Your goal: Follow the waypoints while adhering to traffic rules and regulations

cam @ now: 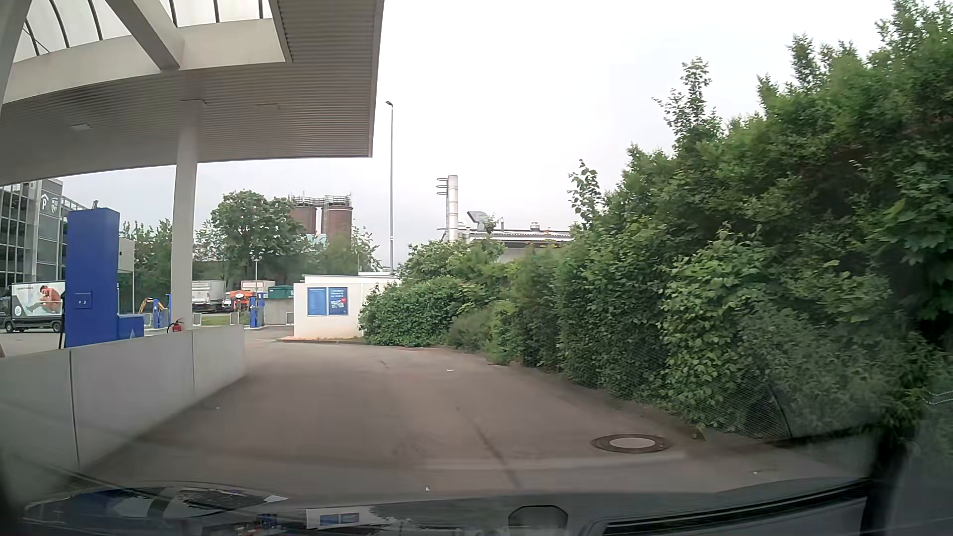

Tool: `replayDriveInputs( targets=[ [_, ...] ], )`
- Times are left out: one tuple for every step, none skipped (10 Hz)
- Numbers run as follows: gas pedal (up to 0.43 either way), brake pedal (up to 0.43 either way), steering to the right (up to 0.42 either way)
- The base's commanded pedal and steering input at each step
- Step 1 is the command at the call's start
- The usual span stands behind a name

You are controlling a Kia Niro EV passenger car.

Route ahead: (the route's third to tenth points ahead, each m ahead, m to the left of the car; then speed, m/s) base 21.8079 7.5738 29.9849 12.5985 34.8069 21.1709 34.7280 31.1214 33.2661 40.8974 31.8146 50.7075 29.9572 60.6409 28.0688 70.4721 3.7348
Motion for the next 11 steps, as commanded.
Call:
replayDriveInputs(
  targets=[
    [0.039, 0.0, -0.191],
    [0.039, 0.0, -0.179],
    [0.039, 0.0, -0.174],
    [0.039, 0.0, -0.17],
    [0.039, 0.0, -0.168],
    [0.039, 0.0, -0.166],
    [0.039, 0.0, -0.166],
    [0.039, 0.0, -0.165],
    [0.039, 0.0, -0.161],
    [0.039, 0.0, -0.147],
    [0.039, 0.0, -0.131]
  ],
)
